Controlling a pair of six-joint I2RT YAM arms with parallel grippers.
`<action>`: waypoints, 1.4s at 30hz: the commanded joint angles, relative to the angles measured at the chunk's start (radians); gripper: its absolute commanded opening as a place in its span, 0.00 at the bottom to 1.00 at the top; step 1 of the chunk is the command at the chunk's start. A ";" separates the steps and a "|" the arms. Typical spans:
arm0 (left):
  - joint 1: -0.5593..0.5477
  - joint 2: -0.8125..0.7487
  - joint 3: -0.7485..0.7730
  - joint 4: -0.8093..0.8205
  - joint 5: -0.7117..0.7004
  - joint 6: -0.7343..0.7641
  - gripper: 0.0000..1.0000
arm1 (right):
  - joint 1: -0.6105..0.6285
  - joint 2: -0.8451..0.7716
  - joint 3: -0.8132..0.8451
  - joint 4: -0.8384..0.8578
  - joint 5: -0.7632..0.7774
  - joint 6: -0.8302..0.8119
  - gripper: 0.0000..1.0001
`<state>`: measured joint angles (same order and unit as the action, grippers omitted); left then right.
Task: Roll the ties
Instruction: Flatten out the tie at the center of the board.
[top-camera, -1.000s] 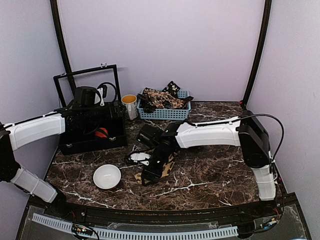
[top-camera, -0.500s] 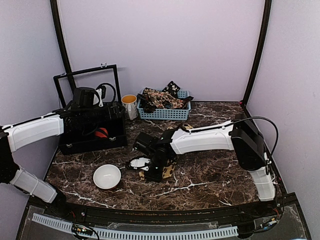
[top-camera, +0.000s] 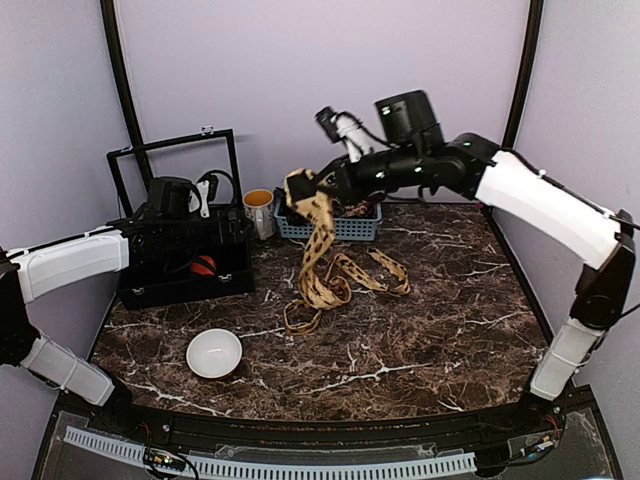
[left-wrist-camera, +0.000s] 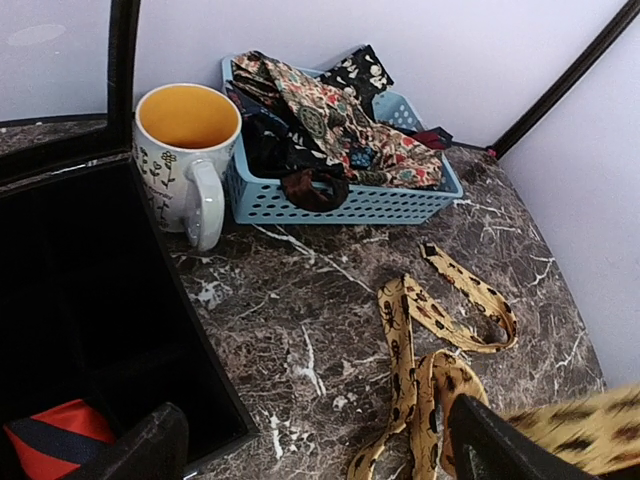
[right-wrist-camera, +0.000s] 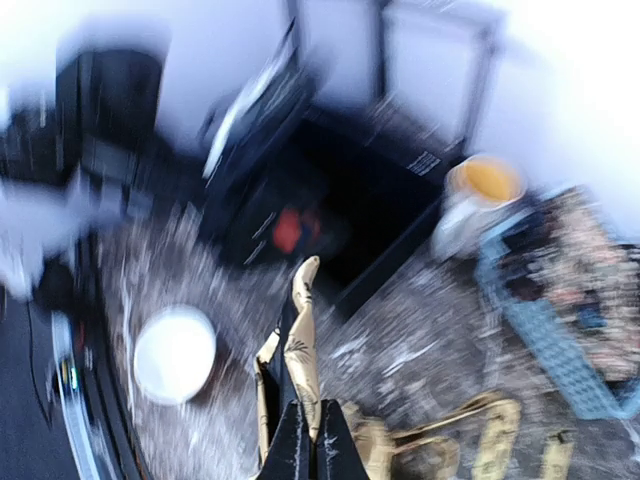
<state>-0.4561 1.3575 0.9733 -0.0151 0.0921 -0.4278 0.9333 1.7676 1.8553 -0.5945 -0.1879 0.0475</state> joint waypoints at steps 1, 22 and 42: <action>-0.015 0.048 -0.013 0.023 0.137 0.092 0.92 | -0.141 -0.188 -0.168 0.223 -0.026 0.275 0.00; -0.330 0.482 0.291 -0.110 0.221 0.393 0.76 | -0.333 -0.641 -0.426 0.110 0.585 0.475 0.00; -0.464 0.639 0.347 -0.134 0.129 0.586 0.74 | -0.338 -0.654 -0.349 0.113 0.498 0.403 0.00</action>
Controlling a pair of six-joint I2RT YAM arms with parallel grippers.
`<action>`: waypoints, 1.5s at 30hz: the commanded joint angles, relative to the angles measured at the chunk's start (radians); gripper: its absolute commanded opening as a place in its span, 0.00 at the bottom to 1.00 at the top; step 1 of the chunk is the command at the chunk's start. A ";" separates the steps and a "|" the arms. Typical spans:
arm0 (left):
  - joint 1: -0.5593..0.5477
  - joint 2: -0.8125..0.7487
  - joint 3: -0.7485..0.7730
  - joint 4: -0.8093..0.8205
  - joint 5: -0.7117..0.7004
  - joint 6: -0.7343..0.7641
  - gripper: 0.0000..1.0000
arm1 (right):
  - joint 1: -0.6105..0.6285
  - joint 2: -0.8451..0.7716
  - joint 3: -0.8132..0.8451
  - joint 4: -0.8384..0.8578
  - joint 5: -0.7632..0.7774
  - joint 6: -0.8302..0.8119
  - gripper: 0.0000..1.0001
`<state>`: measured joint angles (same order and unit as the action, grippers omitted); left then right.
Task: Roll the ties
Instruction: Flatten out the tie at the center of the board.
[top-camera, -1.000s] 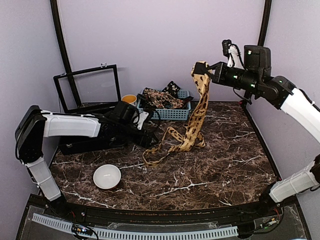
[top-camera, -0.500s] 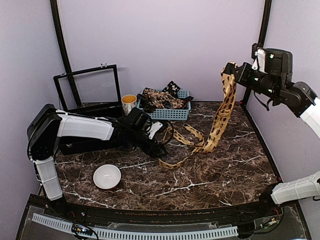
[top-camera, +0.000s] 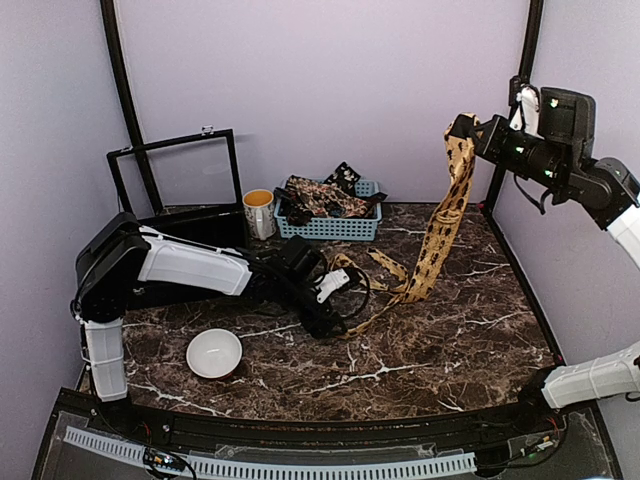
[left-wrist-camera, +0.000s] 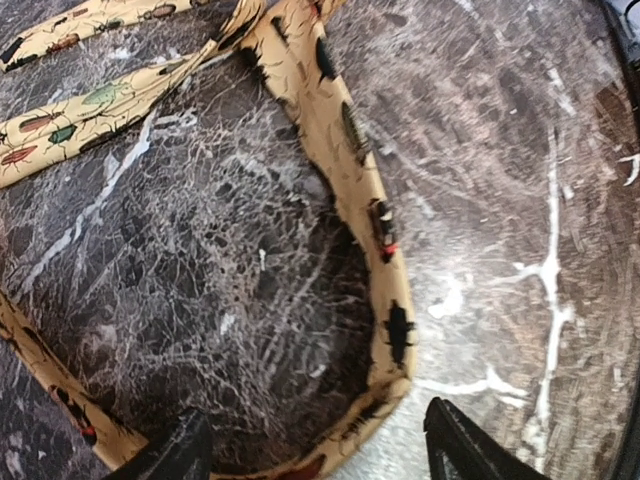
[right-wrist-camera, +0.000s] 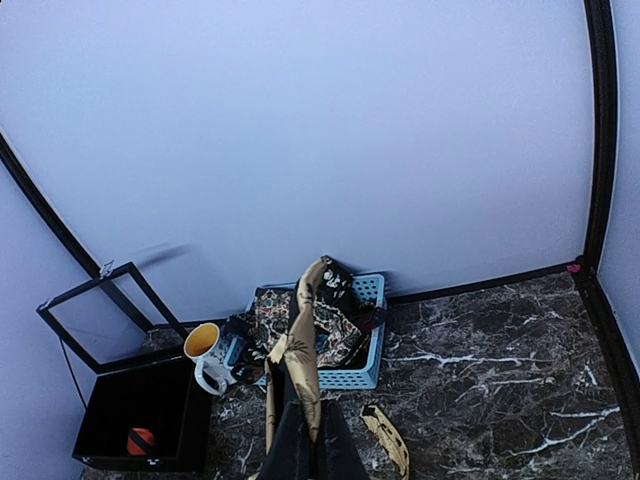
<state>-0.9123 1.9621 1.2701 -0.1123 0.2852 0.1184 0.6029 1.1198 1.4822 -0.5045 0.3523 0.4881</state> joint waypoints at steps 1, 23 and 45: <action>-0.008 0.045 0.059 -0.043 -0.087 0.036 0.68 | -0.008 -0.005 0.024 0.021 -0.067 -0.049 0.00; 0.221 -0.313 0.292 0.041 0.024 -0.266 0.00 | 0.113 0.137 -0.449 -0.179 -0.780 -0.349 0.64; 0.245 -0.431 0.287 -0.017 -0.052 -0.121 0.00 | 0.169 0.505 -0.580 0.166 -0.716 -0.169 0.85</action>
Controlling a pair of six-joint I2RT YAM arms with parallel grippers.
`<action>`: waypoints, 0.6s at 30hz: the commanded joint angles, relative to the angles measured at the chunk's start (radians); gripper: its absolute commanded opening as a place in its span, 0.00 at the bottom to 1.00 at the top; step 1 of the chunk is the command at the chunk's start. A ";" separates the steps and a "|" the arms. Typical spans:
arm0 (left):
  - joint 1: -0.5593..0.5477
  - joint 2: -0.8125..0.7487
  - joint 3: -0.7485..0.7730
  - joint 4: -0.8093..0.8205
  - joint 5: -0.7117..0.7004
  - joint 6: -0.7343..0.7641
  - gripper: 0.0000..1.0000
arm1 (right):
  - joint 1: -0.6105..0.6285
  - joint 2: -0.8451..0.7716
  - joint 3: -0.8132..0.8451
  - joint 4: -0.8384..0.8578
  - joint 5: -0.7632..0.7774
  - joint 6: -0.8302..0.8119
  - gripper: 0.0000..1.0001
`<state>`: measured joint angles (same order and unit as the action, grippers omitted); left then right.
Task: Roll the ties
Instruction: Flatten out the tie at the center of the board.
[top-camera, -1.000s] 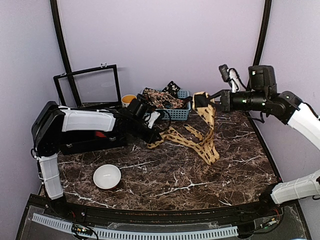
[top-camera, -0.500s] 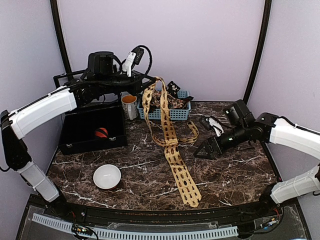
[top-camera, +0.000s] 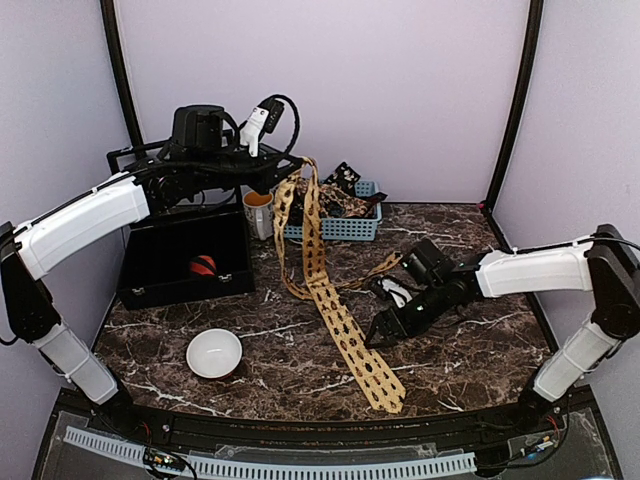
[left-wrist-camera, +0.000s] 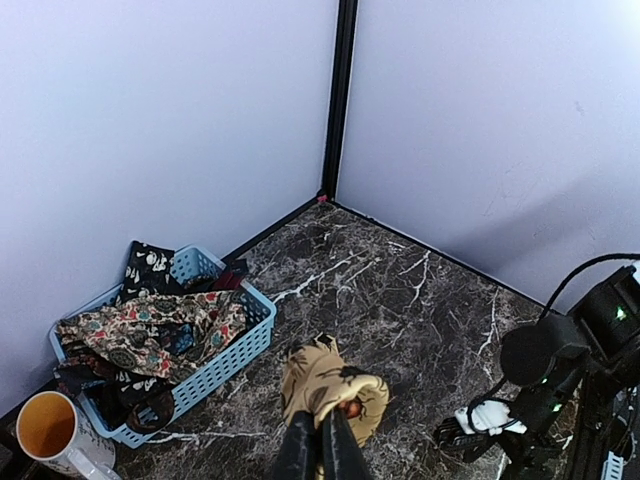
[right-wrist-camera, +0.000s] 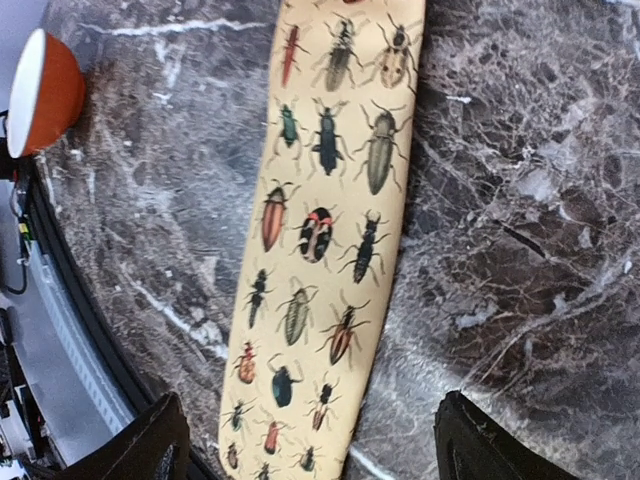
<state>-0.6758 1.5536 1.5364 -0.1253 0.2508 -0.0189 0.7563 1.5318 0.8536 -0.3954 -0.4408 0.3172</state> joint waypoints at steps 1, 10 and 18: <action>0.009 -0.021 0.019 -0.003 -0.019 0.015 0.00 | 0.020 0.125 0.062 0.047 0.097 -0.003 0.85; 0.018 -0.025 0.010 0.004 -0.051 0.014 0.00 | 0.213 0.298 0.133 -0.067 0.358 -0.047 0.67; 0.034 -0.031 -0.030 0.010 -0.055 -0.021 0.00 | 0.266 0.372 0.119 -0.147 0.570 0.031 0.00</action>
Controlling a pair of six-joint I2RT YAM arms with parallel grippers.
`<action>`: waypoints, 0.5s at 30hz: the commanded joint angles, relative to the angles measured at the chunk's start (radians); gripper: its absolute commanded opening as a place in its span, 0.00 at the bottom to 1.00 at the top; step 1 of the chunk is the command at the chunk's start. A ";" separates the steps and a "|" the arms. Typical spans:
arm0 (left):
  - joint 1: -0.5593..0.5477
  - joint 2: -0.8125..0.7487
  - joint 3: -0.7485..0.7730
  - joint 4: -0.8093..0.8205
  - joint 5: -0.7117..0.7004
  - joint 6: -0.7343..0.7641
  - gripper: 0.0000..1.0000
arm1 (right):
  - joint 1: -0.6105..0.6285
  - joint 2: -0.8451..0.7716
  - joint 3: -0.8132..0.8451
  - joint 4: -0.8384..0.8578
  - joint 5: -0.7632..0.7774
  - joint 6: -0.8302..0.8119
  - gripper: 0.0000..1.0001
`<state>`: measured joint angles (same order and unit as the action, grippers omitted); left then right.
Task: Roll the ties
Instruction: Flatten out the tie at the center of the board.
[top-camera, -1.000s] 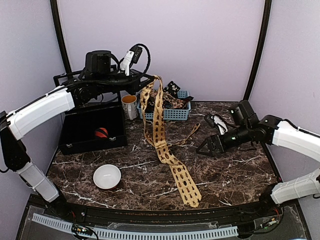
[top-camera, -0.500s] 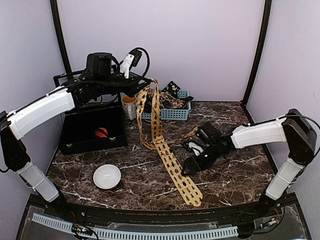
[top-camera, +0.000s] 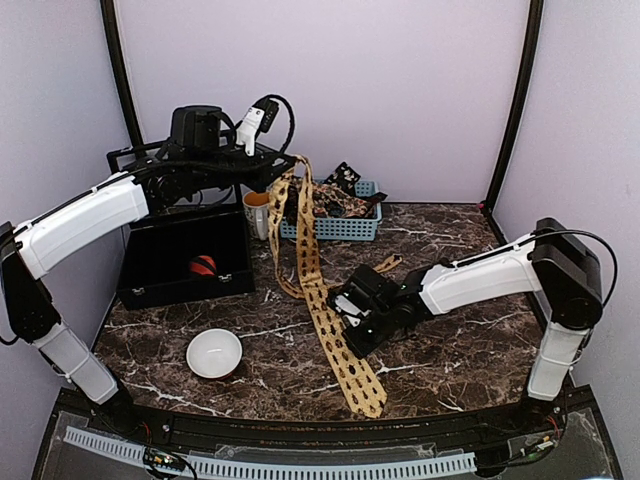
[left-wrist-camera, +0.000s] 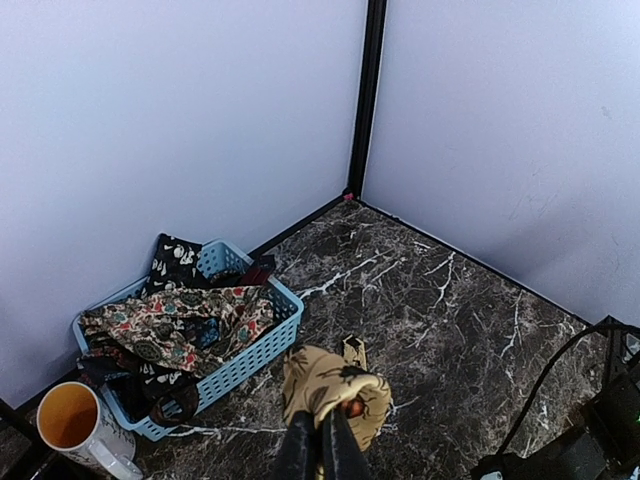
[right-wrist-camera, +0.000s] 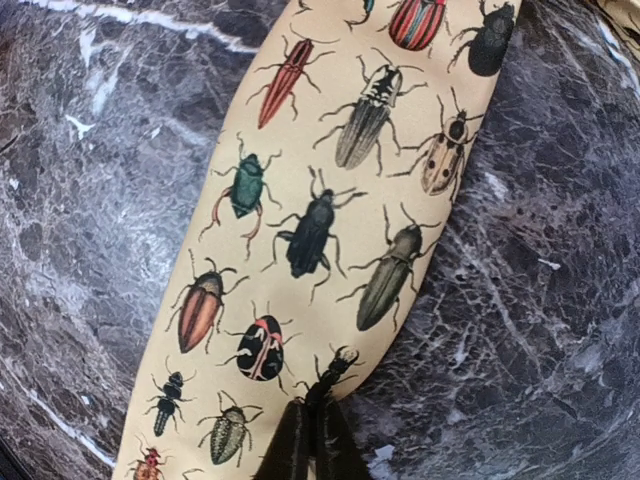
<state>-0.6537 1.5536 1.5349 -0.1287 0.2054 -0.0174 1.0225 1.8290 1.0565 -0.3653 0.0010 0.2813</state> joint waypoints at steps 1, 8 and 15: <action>0.016 -0.033 -0.037 0.014 -0.011 -0.028 0.00 | -0.012 0.057 -0.086 -0.190 0.167 0.084 0.00; 0.071 -0.030 -0.087 0.004 -0.015 -0.068 0.00 | -0.189 -0.191 0.015 -0.280 0.503 0.114 0.00; 0.136 -0.080 -0.187 0.016 -0.012 -0.037 0.00 | -0.318 -0.477 0.051 -0.144 0.722 -0.151 0.00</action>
<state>-0.5453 1.5455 1.4113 -0.1257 0.1970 -0.0746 0.7132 1.5032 1.1015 -0.5983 0.5369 0.3027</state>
